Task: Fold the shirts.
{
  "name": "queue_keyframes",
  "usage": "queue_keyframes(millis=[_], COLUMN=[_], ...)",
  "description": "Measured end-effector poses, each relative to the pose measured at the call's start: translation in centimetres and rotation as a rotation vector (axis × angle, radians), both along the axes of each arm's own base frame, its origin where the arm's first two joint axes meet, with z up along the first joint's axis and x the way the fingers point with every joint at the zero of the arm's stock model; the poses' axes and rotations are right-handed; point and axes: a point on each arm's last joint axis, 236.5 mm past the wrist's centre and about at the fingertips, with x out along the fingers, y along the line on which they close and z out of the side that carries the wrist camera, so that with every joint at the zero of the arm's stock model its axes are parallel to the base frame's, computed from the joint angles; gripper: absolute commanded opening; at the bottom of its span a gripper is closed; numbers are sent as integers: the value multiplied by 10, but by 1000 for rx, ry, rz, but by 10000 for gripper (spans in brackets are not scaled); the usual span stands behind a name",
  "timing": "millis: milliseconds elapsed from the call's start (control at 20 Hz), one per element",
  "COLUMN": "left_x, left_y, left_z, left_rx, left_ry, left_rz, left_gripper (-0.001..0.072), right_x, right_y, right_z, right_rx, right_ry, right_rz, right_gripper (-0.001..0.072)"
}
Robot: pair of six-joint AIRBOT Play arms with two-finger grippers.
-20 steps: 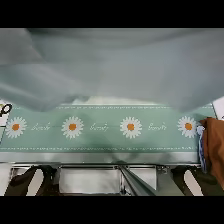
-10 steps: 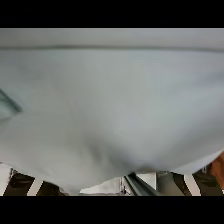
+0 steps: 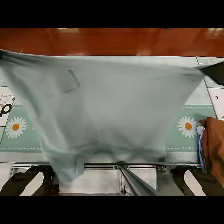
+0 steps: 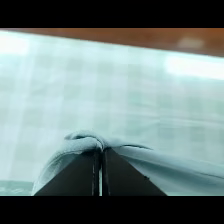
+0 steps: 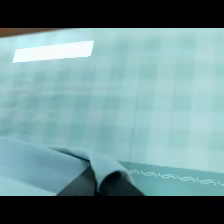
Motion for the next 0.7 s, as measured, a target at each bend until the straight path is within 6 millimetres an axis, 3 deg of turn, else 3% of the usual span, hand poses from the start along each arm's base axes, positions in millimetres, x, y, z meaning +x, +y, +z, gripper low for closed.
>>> queue_keyframes(millis=[200, 400, 550, 700], left_x=[86, 146, 165, 166], left_y=[-1, -8, -13, -17], left_z=[-95, -165, -205, -231], left_rx=[-78, -159, -197, -219], left_ry=[130, 236, 326, 410], left_rz=[8, 11, 9, 1], left_gripper=[21, 21, 21, 21], right_x=[81, 153, 186, 196], right_y=[-9, -11, -11, -9], right_z=[-88, -143, -167, -181], right_rx=[67, 131, 182, 198], right_ry=[139, 202, 234, 263], right_rz=[-22, -38, -58, -57], right_gripper=[22, 22, 22, 22])
